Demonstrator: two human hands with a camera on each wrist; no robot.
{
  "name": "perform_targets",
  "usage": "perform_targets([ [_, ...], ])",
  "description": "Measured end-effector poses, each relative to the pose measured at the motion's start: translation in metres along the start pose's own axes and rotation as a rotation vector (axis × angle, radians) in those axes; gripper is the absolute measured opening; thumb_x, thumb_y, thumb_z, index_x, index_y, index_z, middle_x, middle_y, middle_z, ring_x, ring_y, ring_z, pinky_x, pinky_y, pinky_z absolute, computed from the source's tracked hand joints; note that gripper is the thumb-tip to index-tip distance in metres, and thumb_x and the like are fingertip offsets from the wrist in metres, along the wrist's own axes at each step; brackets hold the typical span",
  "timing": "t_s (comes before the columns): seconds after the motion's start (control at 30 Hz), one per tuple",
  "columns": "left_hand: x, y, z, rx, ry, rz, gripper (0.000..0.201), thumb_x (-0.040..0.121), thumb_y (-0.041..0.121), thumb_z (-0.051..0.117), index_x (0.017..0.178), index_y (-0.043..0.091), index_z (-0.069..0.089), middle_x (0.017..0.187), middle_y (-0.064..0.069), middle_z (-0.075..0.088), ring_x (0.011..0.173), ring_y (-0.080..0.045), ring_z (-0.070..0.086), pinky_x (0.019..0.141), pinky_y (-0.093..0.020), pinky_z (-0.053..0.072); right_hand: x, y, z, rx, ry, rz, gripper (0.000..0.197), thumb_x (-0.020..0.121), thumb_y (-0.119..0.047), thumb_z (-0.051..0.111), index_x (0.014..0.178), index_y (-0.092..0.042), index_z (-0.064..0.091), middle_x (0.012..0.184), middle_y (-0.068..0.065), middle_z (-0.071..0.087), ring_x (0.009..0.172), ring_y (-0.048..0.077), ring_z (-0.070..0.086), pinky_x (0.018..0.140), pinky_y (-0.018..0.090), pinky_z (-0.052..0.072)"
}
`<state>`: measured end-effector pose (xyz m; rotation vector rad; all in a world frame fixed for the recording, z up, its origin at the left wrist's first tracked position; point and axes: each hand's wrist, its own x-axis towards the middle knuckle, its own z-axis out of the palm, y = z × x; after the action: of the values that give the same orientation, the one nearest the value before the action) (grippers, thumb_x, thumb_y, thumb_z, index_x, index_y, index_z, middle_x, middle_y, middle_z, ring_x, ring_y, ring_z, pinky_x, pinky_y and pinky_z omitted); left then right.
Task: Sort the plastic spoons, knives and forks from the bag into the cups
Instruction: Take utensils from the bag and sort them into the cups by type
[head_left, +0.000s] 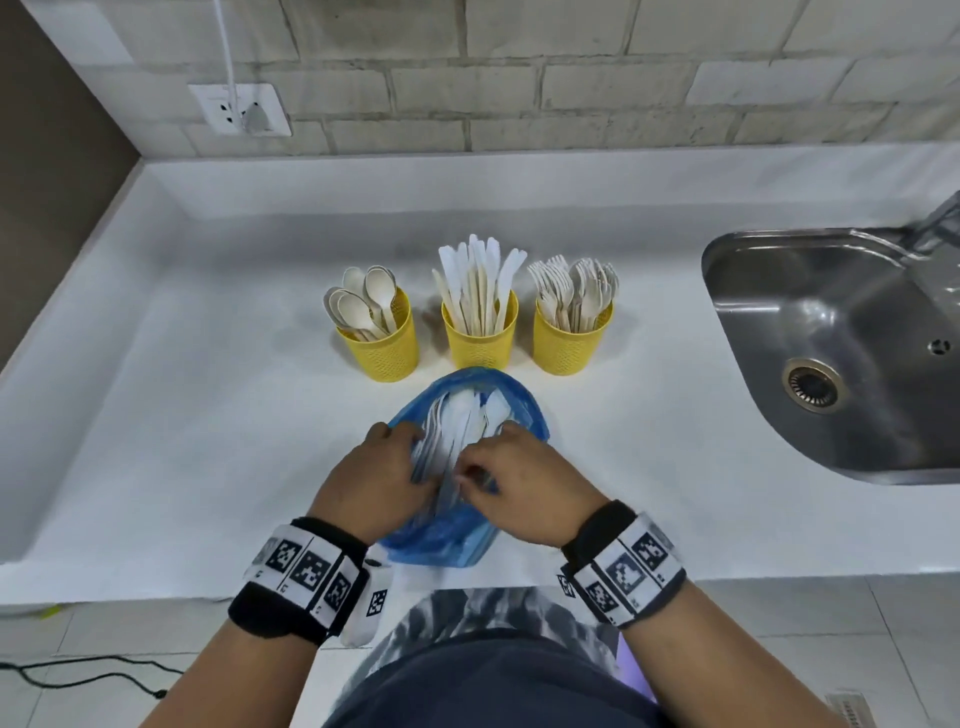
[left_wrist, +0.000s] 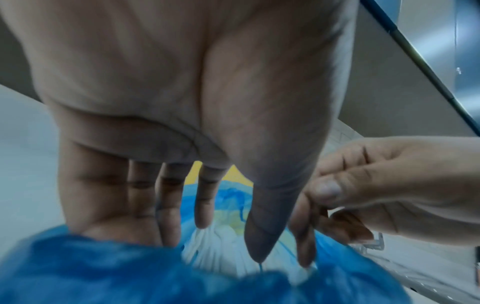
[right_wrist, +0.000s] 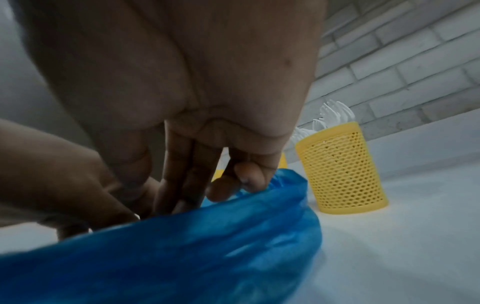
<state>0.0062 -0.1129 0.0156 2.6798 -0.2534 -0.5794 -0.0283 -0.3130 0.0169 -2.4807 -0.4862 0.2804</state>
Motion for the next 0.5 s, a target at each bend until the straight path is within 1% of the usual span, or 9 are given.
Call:
perform_targets([
  [0.07,0.001,-0.005,0.001,0.035,-0.036,-0.021,0.059,0.091,0.045,0.065,0.141,0.020,0.046,0.130,-0.009,0.052,0.110,-0.033,0.063,0.090,-0.039,0.051,-0.005,0.000,0.005,-0.077,0.003,0.068,0.033,0.098,-0.033,0.052,0.067,-0.021,0.055,0.069,0.001,0.062,0.080,0.025,0.053,0.068,0.043,0.050],
  [0.1,0.002,-0.007,0.001,0.043,-0.058,-0.029,0.060,0.092,0.045,0.064,0.142,0.019,0.044,0.132,-0.010,0.051,0.113,-0.034,0.062,0.092,-0.039,0.050,-0.008,0.000,0.006,-0.104,0.014,0.104,0.037,0.098,-0.034,0.051,0.064,-0.020,0.050,0.065,0.002,0.058,0.077,0.027,0.055,0.065,0.041,0.049],
  [0.17,0.004,-0.010,0.001,0.041,-0.090,-0.038,0.059,0.093,0.045,0.063,0.142,0.018,0.044,0.133,-0.011,0.050,0.115,-0.033,0.061,0.095,-0.039,0.049,-0.014,0.001,0.004,-0.154,0.009,0.181,0.041,0.100,-0.034,0.049,0.061,-0.019,0.050,0.060,0.000,0.049,0.071,0.029,0.055,0.062,0.037,0.043],
  [0.23,0.006,-0.011,0.001,0.045,-0.110,-0.043,0.054,0.093,0.045,0.062,0.136,0.015,0.047,0.129,-0.012,0.051,0.112,-0.033,0.061,0.094,-0.039,0.049,-0.016,0.001,0.001,-0.208,-0.031,0.274,0.044,0.101,-0.036,0.047,0.061,-0.016,0.050,0.058,0.000,0.045,0.066,0.028,0.051,0.060,0.035,0.035],
  [0.27,0.008,-0.010,0.002,0.052,-0.117,-0.041,0.049,0.093,0.044,0.062,0.130,0.014,0.050,0.124,-0.013,0.052,0.109,-0.033,0.061,0.091,-0.039,0.049,-0.018,0.001,0.000,-0.225,-0.051,0.324,0.045,0.101,-0.037,0.046,0.061,-0.016,0.048,0.059,0.000,0.044,0.066,0.027,0.049,0.061,0.034,0.033],
  [0.33,0.013,-0.008,0.003,0.068,-0.109,-0.029,0.039,0.092,0.045,0.062,0.111,0.012,0.053,0.114,-0.014,0.056,0.098,-0.032,0.062,0.080,-0.037,0.048,-0.018,0.001,-0.001,-0.239,-0.082,0.422,0.046,0.101,-0.040,0.047,0.060,-0.018,0.043,0.062,0.000,0.043,0.070,0.027,0.050,0.063,0.033,0.034],
  [0.4,0.018,-0.006,0.006,0.078,-0.084,-0.012,0.033,0.092,0.045,0.061,0.092,0.013,0.050,0.105,-0.015,0.060,0.086,-0.029,0.062,0.071,-0.033,0.044,-0.015,0.001,0.000,-0.196,-0.089,0.528,0.044,0.100,-0.040,0.048,0.062,-0.018,0.045,0.064,0.000,0.046,0.073,0.027,0.054,0.065,0.032,0.038],
  [0.47,0.022,-0.003,0.007,0.078,-0.046,-0.003,0.035,0.093,0.042,0.060,0.076,0.014,0.047,0.098,-0.017,0.062,0.079,-0.027,0.060,0.067,-0.032,0.041,-0.012,0.000,0.001,-0.124,-0.062,0.632,0.042,0.098,-0.040,0.050,0.063,-0.018,0.048,0.066,0.000,0.049,0.074,0.027,0.057,0.065,0.031,0.041],
  [0.5,0.023,-0.001,0.007,0.078,-0.028,-0.002,0.036,0.093,0.041,0.061,0.073,0.015,0.046,0.096,-0.017,0.063,0.078,-0.027,0.059,0.067,-0.031,0.041,-0.009,-0.001,0.002,-0.080,-0.041,0.673,0.041,0.098,-0.040,0.052,0.063,-0.018,0.049,0.067,0.000,0.050,0.074,0.027,0.058,0.065,0.031,0.042],
])
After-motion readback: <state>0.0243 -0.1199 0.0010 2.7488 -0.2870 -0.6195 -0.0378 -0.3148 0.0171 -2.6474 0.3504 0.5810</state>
